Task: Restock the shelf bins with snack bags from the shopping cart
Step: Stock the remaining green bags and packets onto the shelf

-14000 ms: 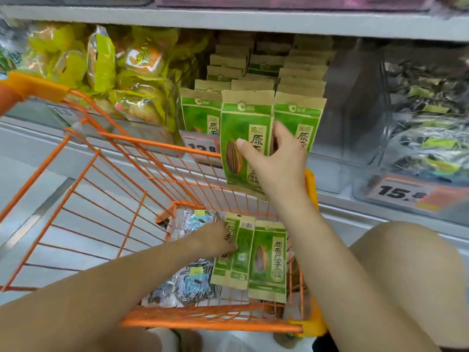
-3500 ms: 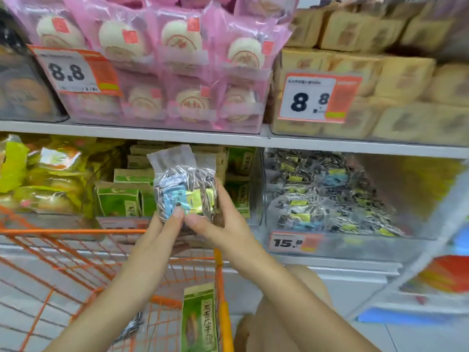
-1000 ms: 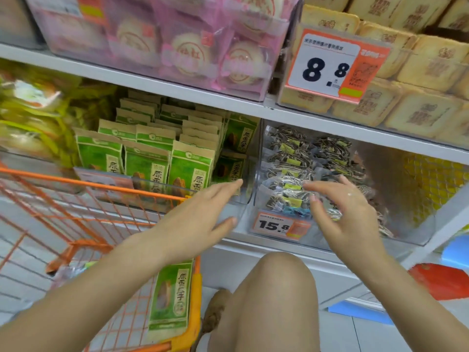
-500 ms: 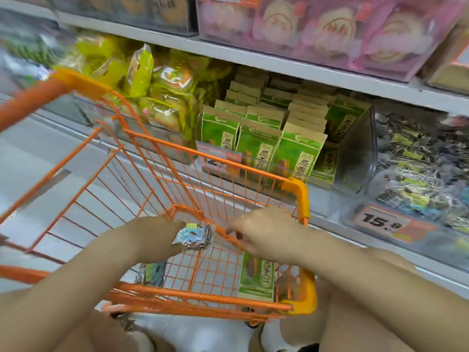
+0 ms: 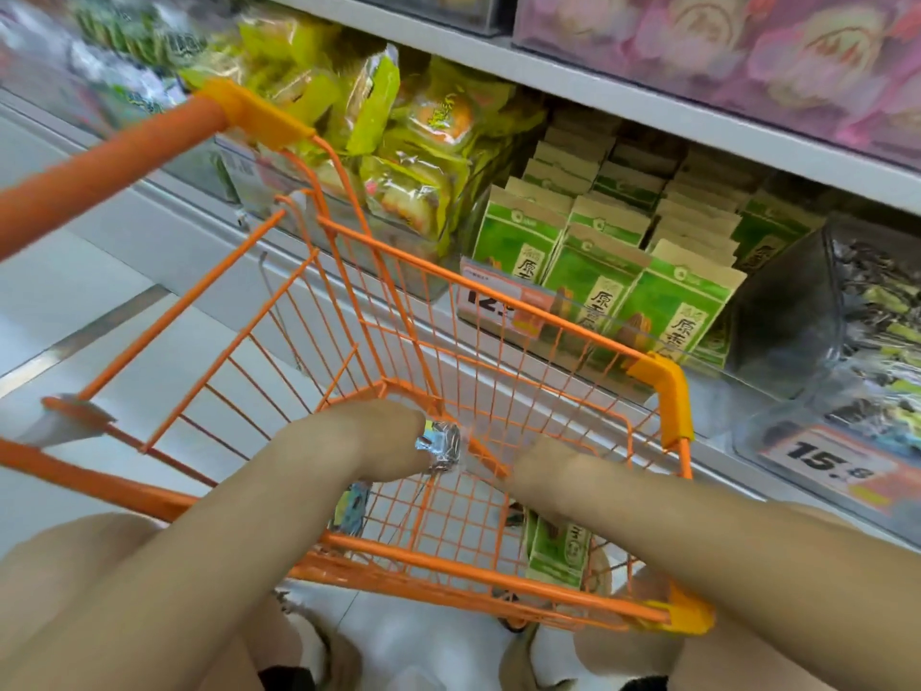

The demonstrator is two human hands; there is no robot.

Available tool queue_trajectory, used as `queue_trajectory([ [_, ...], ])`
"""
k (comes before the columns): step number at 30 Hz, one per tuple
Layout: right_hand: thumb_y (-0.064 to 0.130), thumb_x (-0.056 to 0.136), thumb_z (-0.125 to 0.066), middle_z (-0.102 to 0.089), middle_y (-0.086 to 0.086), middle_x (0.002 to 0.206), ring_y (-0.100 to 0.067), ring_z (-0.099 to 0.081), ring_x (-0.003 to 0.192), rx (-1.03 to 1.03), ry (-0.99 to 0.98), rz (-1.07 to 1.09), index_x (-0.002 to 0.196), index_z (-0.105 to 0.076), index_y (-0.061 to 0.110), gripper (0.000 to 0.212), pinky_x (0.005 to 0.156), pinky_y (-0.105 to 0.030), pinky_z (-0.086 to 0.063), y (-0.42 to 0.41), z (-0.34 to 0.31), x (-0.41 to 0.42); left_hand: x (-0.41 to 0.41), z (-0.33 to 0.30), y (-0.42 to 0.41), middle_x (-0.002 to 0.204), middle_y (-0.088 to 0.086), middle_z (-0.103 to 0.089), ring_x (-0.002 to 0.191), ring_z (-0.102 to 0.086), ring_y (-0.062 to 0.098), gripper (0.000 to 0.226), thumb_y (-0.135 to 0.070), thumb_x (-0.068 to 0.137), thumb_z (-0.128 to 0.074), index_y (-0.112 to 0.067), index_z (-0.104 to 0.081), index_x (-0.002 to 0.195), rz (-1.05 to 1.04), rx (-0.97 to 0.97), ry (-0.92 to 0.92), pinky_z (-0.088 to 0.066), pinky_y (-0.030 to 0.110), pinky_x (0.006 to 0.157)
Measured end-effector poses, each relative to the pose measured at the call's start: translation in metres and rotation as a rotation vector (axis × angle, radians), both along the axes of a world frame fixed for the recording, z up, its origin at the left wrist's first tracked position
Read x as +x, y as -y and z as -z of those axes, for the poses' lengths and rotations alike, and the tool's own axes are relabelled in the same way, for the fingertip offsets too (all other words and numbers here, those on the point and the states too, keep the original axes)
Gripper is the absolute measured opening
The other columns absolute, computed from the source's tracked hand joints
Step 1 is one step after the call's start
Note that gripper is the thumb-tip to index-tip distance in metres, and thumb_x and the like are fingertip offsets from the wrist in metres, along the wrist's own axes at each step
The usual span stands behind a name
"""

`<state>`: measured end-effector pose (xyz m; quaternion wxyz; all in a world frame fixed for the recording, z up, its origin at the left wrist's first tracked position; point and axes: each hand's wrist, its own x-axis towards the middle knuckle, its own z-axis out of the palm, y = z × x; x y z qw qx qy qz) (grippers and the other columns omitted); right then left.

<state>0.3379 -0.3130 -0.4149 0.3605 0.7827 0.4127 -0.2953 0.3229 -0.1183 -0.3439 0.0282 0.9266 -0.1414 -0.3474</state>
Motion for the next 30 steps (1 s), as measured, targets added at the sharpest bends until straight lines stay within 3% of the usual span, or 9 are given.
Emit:
queue_trajectory([
  [5,0.019,0.089,-0.064,-0.058,-0.008,0.091,-0.028,-0.056,0.084,0.217,-0.064,0.191,0.115,-0.055,0.01,0.029,0.068,-0.035,-0.046,0.0,-0.031,0.013,-0.001,0.0,0.0,0.118,0.007,-0.058,0.102,-0.059,0.022,0.054,-0.048,0.097,-0.039,-0.014,-0.039,0.139,0.003,-0.039,-0.002,-0.045,0.032,0.084],
  [8,0.033,0.081,-0.072,-0.06,-0.003,0.086,-0.021,-0.052,0.079,0.489,-0.081,0.35,0.098,-0.062,0.014,0.027,0.061,-0.031,-0.038,0.003,-0.057,0.018,0.0,0.004,0.0,0.14,0.008,-0.046,0.117,-0.053,0.023,0.071,-0.061,0.091,-0.042,-0.017,-0.029,0.146,-0.026,-0.115,-0.004,-0.044,0.032,0.094],
  [10,0.043,0.077,-0.073,-0.06,0.003,0.08,-0.016,-0.051,0.076,0.662,-0.077,0.389,0.094,-0.063,0.018,0.032,0.058,-0.03,-0.035,0.002,-0.076,0.016,0.001,0.008,0.001,0.142,0.005,-0.044,0.121,-0.049,0.022,0.078,-0.067,0.085,-0.046,-0.02,-0.03,0.144,-0.05,-0.197,-0.005,-0.044,0.035,0.097],
  [14,0.049,0.074,-0.074,-0.056,0.011,0.07,-0.008,-0.05,0.068,0.983,-0.07,0.493,0.088,-0.065,0.021,0.033,0.056,-0.026,-0.039,0.0,-0.105,0.011,0.004,0.003,0.007,0.095,-0.009,-0.06,0.083,-0.058,0.005,0.044,-0.057,0.08,-0.063,-0.026,-0.051,0.109,-0.042,-0.412,0.109,-0.049,0.025,0.07],
  [17,0.045,0.074,-0.077,-0.066,0.009,0.081,-0.007,-0.058,0.076,1.149,-0.058,0.559,0.083,-0.066,0.025,0.024,0.068,-0.032,-0.049,0.007,-0.12,0.014,0.004,-0.003,0.009,0.079,-0.012,-0.057,0.07,-0.056,0.0,0.027,-0.049,0.079,-0.069,-0.036,-0.046,0.084,-0.094,-0.536,0.223,-0.044,0.019,0.058],
  [21,0.026,0.075,-0.08,-0.069,0.006,0.085,-0.003,-0.064,0.08,1.509,-0.163,0.81,0.087,-0.07,0.023,0.016,0.073,-0.021,-0.053,0.029,-0.131,0.017,0.003,-0.005,0.006,0.09,-0.01,-0.065,0.079,-0.063,0.001,0.026,-0.042,0.079,-0.071,-0.033,-0.054,0.096,-0.222,-0.726,0.179,-0.054,0.026,0.069],
  [24,0.03,0.071,-0.077,-0.073,-0.005,0.093,-0.014,-0.069,0.086,1.812,-0.229,1.086,0.099,-0.067,0.021,0.031,0.075,-0.026,-0.057,0.051,-0.13,0.012,0.0,-0.02,0.008,0.102,0.0,-0.069,0.084,-0.07,0.014,0.039,-0.03,0.079,-0.071,-0.019,-0.057,0.114,-0.43,-1.022,0.093,-0.058,0.036,0.073],
  [27,0.032,0.075,-0.074,-0.074,-0.002,0.097,-0.017,-0.071,0.089,1.84,-0.39,1.194,0.109,-0.063,0.016,0.038,0.072,-0.027,-0.057,0.067,-0.13,-0.008,-0.003,-0.039,0.021,0.1,-0.001,-0.073,0.086,-0.071,0.015,0.042,-0.029,0.076,-0.066,-0.017,-0.058,0.115,-0.457,-1.185,0.05,-0.059,0.033,0.075],
  [30,0.031,0.076,-0.076,-0.072,0.003,0.081,-0.01,-0.064,0.067,1.865,-0.347,1.117,0.094,-0.066,0.02,0.023,0.054,-0.025,-0.048,0.079,-0.132,-0.032,-0.011,-0.05,0.049,0.104,-0.001,-0.072,0.092,-0.07,0.015,0.04,-0.031,0.08,-0.07,-0.017,-0.058,0.116,-0.345,-1.208,-0.045,-0.058,0.033,0.075],
])
